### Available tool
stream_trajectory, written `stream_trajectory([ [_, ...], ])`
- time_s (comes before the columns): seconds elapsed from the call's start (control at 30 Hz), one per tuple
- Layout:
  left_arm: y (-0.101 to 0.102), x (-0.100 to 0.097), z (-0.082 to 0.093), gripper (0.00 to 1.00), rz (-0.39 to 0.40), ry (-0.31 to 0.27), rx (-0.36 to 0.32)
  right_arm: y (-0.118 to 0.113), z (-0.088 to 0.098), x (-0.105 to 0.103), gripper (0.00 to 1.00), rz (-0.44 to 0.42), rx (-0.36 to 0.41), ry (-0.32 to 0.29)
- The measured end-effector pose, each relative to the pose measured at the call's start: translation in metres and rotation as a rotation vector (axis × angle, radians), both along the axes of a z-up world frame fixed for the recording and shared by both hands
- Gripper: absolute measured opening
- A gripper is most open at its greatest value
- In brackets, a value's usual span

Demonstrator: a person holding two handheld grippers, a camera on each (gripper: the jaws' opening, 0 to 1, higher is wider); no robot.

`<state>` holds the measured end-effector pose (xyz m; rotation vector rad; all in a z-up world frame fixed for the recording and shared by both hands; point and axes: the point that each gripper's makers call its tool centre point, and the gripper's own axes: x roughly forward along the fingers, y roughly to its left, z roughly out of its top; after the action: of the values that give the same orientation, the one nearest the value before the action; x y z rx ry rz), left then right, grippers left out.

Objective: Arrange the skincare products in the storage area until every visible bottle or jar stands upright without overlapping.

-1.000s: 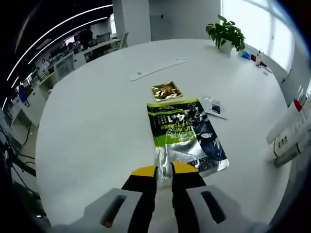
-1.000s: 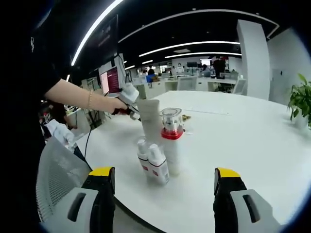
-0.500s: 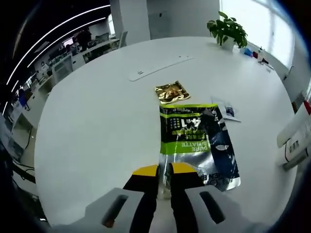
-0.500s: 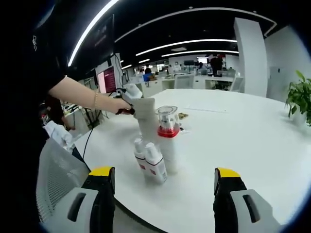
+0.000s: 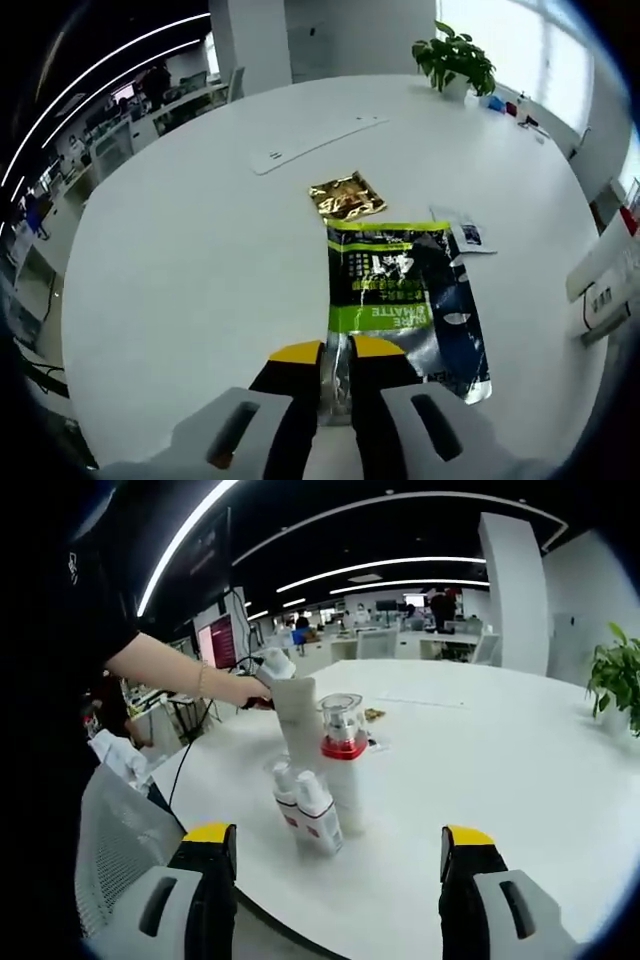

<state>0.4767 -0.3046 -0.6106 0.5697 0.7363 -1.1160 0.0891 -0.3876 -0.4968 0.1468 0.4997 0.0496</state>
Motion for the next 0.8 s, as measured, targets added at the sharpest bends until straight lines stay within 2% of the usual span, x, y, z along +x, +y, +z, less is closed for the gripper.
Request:
stream_trajectory([
  [0.07, 0.001, 0.002, -0.005, 0.06, -0.010, -0.011, 0.029, 0.000, 0.000, 0.000, 0.87, -0.001, 0.000, 0.000],
  [0.1, 0.003, 0.004, -0.003, 0.05, -0.056, -0.041, 0.059, 0.000, 0.000, 0.000, 0.87, -0.001, 0.000, 0.000],
  [0.17, 0.000, 0.000, 0.000, 0.03, -0.058, -0.046, 0.050, 0.000, 0.000, 0.000, 0.87, -0.001, -0.003, 0.001],
  [0.2, 0.002, 0.002, 0.001, 0.02, -0.066, -0.061, 0.073, 0.000, 0.000, 0.000, 0.87, -0.001, -0.004, 0.001],
  [0.37, 0.000, -0.006, 0.011, 0.02, -0.078, -0.039, 0.035, -0.001, 0.001, 0.000, 0.87, -0.001, -0.006, -0.003],
  [0.53, 0.005, -0.025, 0.046, 0.02, -0.131, -0.060, -0.014, 0.000, 0.002, 0.001, 0.87, 0.003, -0.011, -0.010],
  [0.7, 0.011, -0.033, 0.066, 0.02, -0.154, -0.075, -0.043, 0.000, 0.004, 0.001, 0.87, 0.011, -0.018, -0.020],
  [0.8, 0.017, -0.047, 0.081, 0.02, -0.170, -0.075, -0.062, 0.000, 0.006, 0.001, 0.87, 0.011, -0.027, -0.032],
])
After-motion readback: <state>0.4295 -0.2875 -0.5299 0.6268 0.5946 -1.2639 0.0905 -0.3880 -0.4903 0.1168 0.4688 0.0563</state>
